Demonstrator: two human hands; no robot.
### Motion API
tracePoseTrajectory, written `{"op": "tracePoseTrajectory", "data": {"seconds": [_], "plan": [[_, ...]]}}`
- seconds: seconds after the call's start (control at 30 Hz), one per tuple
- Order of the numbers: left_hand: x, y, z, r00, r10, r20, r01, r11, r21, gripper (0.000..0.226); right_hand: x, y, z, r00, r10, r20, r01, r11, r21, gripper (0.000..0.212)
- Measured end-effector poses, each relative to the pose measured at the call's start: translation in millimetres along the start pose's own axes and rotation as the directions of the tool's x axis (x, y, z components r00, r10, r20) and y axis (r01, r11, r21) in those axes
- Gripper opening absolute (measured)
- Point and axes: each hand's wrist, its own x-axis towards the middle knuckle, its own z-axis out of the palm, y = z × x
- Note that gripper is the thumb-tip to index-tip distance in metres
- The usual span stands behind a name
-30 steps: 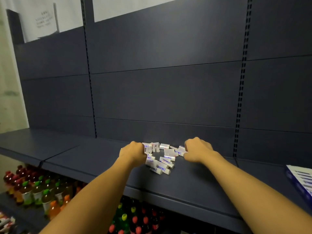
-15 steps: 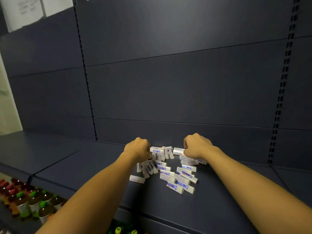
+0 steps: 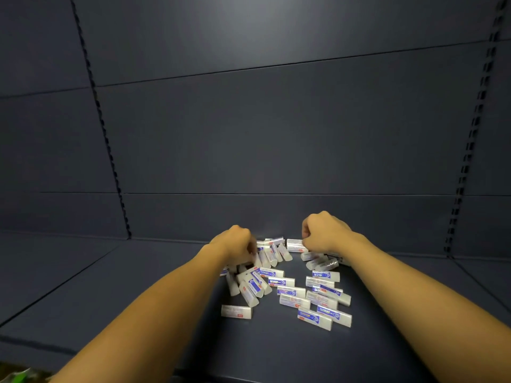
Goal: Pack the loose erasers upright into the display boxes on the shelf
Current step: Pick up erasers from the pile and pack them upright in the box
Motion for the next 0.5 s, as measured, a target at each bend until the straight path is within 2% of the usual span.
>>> {"op": "tracePoseTrajectory", "data": {"seconds": [0.23,0.5], "plan": [[9.1,6.7,-7.9,0.989,0.124,0.077,-0.121,0.992,-0.042,0.03,4.2,-9.4,8.7,0.999,0.036,0.004,-0.036,0.999,-0.019,0.008],[7.8,13.4,-2.8,0.999,0.038,0.028,-0.038,0.999,0.004,0.045,13.2,-25.5,13.5,1.0,0.012,0.028,-0.012,1.0,0.0,0.012]]}}
